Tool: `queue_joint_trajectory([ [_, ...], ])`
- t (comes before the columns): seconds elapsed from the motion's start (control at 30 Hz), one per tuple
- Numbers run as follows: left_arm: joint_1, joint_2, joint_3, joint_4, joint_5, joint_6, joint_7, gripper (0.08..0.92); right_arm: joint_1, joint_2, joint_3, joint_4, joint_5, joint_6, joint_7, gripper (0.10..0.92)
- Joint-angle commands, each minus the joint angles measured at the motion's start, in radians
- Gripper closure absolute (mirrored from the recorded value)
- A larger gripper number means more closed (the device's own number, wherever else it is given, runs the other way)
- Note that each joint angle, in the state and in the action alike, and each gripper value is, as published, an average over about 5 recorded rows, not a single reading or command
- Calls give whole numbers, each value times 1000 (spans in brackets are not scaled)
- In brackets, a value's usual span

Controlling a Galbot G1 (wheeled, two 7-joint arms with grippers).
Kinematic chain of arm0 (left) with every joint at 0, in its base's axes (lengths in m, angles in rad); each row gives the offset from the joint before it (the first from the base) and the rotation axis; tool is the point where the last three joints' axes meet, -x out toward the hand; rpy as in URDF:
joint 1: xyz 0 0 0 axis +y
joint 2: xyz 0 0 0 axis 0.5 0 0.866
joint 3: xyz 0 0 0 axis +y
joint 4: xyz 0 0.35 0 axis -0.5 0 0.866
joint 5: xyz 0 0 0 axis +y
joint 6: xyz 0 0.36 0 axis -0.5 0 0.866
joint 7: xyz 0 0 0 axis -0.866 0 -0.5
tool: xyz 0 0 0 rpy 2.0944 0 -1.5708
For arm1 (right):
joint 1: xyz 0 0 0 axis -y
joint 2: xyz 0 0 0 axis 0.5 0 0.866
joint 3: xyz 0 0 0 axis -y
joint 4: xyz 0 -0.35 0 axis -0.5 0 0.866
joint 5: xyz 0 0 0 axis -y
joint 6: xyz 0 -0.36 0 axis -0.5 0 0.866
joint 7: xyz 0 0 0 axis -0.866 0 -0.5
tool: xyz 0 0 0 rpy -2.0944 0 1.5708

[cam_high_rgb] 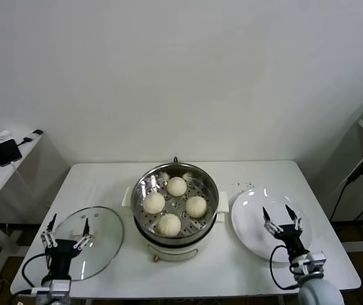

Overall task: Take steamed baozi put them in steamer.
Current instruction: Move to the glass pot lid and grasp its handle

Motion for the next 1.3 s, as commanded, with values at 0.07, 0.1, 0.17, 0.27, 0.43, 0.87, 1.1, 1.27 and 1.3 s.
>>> queue_joint_trajectory([
  [0.07, 60, 23, -20, 184, 786, 108, -249, 177, -106, 145, 57, 11, -90, 32, 2, 202],
  [0.1, 62, 21, -16, 203, 819, 113, -259, 177, -106, 144, 56, 13, -89, 29, 3, 202],
  [0.17, 61, 16, -4, 238, 866, 120, -276, 177, -106, 142, 55, 20, -87, 23, 4, 203],
  [0.27, 47, 5, 11, 268, 898, 122, -288, 177, -106, 138, 55, 36, -85, 19, 7, 203],
  [0.43, 1, -5, 28, 296, 956, 108, -288, 177, -103, 137, 58, 53, -86, 10, 14, 203],
  [0.87, -124, 7, 55, 401, 993, 116, -267, 177, -137, 145, 75, 108, -104, -6, 30, 203],
  [1.1, -187, 22, 62, 465, 994, 121, -255, 177, -161, 150, 86, 141, -109, -15, 35, 203],
  [1.27, -215, 33, 65, 492, 986, 124, -247, 177, -171, 154, 90, 153, -119, -19, 36, 203],
  [1.3, -219, 35, 65, 493, 982, 124, -245, 177, -171, 155, 91, 153, -122, -19, 36, 202],
])
